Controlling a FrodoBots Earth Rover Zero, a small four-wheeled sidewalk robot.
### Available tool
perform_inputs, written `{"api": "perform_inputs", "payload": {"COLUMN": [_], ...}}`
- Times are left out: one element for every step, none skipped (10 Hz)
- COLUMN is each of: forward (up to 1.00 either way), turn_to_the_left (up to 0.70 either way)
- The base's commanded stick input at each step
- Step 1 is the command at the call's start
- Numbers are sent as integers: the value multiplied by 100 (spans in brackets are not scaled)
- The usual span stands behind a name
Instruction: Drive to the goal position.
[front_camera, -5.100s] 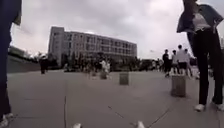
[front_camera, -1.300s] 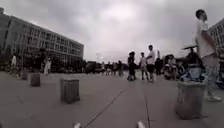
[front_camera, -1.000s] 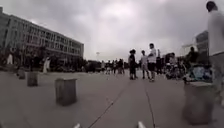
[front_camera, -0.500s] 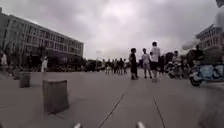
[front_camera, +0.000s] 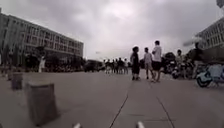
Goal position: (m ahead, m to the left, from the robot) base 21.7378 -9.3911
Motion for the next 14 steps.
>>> {"api": "perform_inputs", "payload": {"forward": [70,70,70,70,70,70,70,70,70,70,70,70,70,70], "turn_to_the_left": [0,0,0,0,0,0,0,0,0,0,0,-2,-7,-12]}}
